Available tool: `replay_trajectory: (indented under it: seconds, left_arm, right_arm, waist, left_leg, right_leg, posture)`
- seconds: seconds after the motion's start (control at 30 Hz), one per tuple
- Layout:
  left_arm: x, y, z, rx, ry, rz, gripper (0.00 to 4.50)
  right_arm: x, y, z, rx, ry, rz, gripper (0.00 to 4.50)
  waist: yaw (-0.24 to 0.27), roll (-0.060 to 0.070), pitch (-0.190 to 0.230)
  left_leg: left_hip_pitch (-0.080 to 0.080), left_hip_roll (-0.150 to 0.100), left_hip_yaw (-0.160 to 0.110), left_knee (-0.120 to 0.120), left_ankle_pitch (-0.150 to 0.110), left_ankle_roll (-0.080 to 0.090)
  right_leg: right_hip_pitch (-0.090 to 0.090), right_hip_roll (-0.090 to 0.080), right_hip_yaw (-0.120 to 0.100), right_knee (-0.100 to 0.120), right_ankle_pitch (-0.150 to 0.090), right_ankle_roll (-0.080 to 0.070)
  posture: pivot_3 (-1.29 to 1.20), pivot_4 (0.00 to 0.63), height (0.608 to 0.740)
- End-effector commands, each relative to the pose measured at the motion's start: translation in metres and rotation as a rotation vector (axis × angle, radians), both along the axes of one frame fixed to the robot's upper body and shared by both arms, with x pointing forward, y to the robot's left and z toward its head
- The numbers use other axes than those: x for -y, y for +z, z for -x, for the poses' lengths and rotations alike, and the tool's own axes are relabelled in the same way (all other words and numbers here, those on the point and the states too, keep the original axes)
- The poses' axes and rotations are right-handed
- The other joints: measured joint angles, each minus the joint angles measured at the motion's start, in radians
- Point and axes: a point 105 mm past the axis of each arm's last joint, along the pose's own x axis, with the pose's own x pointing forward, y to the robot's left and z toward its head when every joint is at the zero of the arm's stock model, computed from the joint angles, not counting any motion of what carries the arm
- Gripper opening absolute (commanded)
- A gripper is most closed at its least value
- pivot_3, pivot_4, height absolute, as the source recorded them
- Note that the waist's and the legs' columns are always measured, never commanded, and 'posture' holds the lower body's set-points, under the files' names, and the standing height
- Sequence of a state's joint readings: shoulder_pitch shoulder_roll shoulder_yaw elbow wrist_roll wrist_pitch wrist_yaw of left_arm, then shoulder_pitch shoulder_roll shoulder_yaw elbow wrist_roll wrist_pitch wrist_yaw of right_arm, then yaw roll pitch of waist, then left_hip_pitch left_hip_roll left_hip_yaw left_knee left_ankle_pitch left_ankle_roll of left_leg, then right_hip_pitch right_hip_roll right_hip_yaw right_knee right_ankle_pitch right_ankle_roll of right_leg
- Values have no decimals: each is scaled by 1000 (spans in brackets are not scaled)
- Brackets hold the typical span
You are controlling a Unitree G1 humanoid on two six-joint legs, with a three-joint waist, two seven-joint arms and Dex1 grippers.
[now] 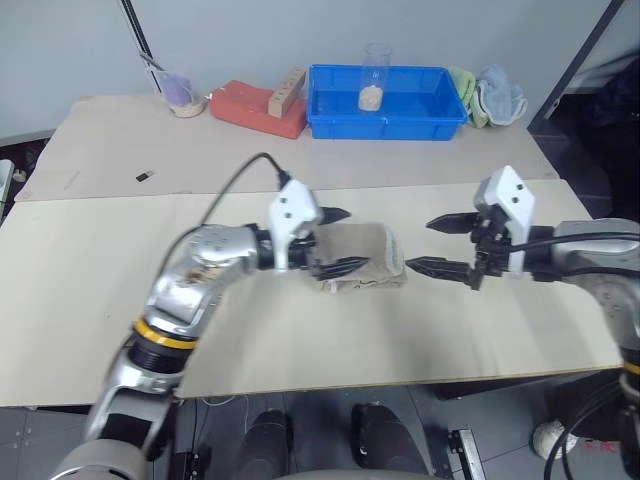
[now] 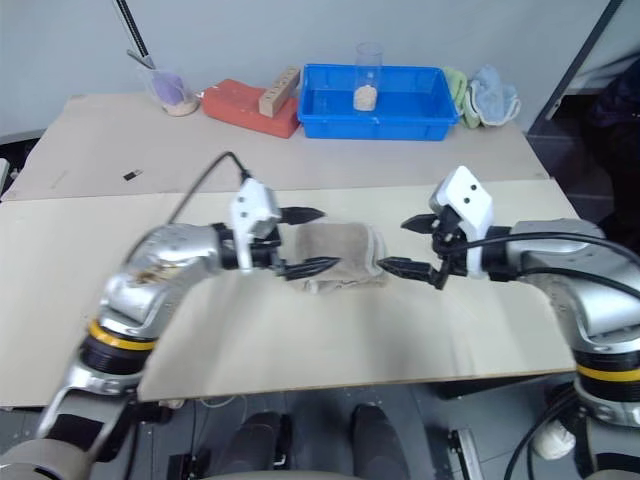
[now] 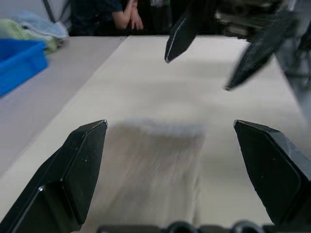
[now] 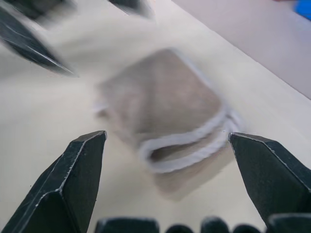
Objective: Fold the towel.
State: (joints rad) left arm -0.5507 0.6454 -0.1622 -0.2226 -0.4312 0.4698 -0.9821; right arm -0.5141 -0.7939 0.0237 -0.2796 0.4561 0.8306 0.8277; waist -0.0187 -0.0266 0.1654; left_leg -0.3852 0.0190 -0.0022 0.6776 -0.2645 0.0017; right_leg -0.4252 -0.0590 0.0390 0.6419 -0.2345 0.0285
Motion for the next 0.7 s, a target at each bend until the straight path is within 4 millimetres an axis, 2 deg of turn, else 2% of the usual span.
replay_trajectory:
  seconds: [0.03, 0.2, 0.37, 0.47, 0.7]
  left_arm:
    - [-16, 15, 22, 48, -104, -40, 4472]
    - [-37, 27, 48, -17, -147, -60, 4472]
    - [-41, 41, 63, -46, -170, -8, 4472]
    - [-42, 46, 67, -35, -175, 5, 4500]
    - [-44, 49, 63, -6, -142, 1, 4500]
  right_arm:
    - [-4, -4, -25, 70, -92, -2, 4500]
    - [-6, -29, -57, 31, -204, -47, 4500]
    - [-4, -48, -69, -102, -277, -146, 4500]
    - [-14, -49, -66, -178, -257, -224, 3692]
    - [-25, -47, -61, -193, -215, -245, 1202]
  waist:
    - [2, 0, 0]
    - [10, 0, 0]
    - [10, 0, 0]
    - [5, 0, 0]
    - [2, 0, 0]
  left_leg:
    - [0, -1, 0, 0, 0, 0]
    - [-4, -1, -1, 1, 0, 0]
    - [-4, -2, -1, 1, 0, 0]
    - [-3, -1, -2, 1, 0, 0]
    - [-2, -1, -2, 0, 0, 0]
  right_leg:
    - [-1, -1, 0, 0, 0, 0]
    - [-1, -1, 1, -1, 0, 2]
    - [0, -1, 3, 0, 0, 2]
    - [-1, 0, 3, 0, 0, 2]
    - [-1, 0, 3, 1, 0, 2]
  posture:
    - [0, 150, 740]
    - [0, 150, 740]
    - [0, 150, 740]
    - [0, 150, 740]
    - [0, 150, 740]
